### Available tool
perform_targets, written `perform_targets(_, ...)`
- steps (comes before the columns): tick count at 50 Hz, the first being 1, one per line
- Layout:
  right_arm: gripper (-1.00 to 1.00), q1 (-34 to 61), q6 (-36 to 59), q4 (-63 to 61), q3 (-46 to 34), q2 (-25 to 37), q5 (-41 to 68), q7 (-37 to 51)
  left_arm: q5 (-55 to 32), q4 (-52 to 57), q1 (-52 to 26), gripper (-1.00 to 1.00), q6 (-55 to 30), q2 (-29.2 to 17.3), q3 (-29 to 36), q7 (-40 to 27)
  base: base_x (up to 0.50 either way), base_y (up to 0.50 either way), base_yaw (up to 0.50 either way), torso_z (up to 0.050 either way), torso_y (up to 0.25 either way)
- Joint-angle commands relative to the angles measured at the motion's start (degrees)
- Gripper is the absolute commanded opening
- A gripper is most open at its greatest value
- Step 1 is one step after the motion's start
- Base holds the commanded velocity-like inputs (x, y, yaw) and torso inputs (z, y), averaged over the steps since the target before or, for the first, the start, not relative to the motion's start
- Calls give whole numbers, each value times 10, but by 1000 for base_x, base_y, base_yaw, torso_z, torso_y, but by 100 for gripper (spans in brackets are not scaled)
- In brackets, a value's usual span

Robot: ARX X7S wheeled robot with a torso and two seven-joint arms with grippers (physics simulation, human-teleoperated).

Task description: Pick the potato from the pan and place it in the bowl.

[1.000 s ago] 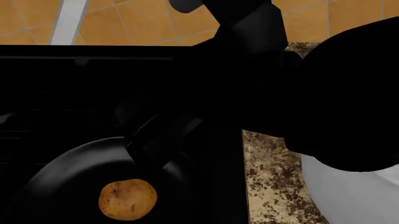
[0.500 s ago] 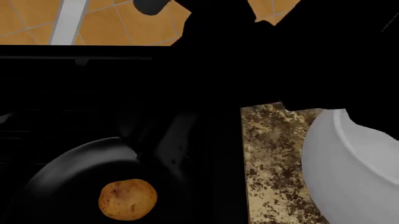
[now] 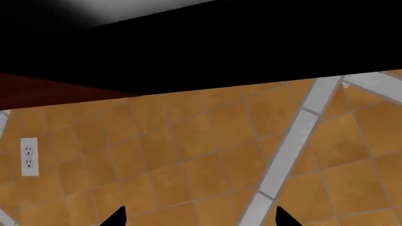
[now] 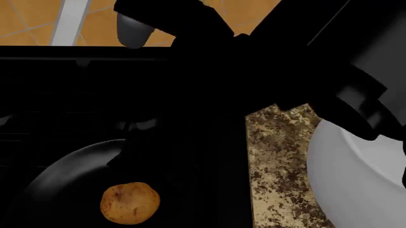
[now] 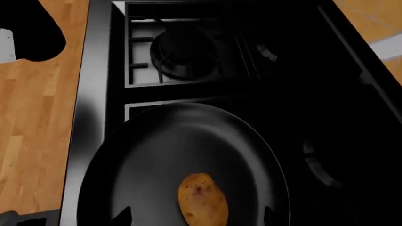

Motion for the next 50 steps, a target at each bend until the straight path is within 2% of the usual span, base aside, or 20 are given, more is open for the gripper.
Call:
perform_targets(1,100,-1,-22,15,-39,-11,-29,-39,10,0,11,100,9,-1,4,0,0,0,0,0,0)
perform_targets(32,100,-6,-79,79,-99,-62,-73,-107,-19,14,46,100,19,-26,-24,-29,0,0,0,0,0)
perform_targets(50,100,-22,-128,120,-124,-84,-101,-139,-7,12,54,100,26,-27,-14,-29,0,0,0,0,0)
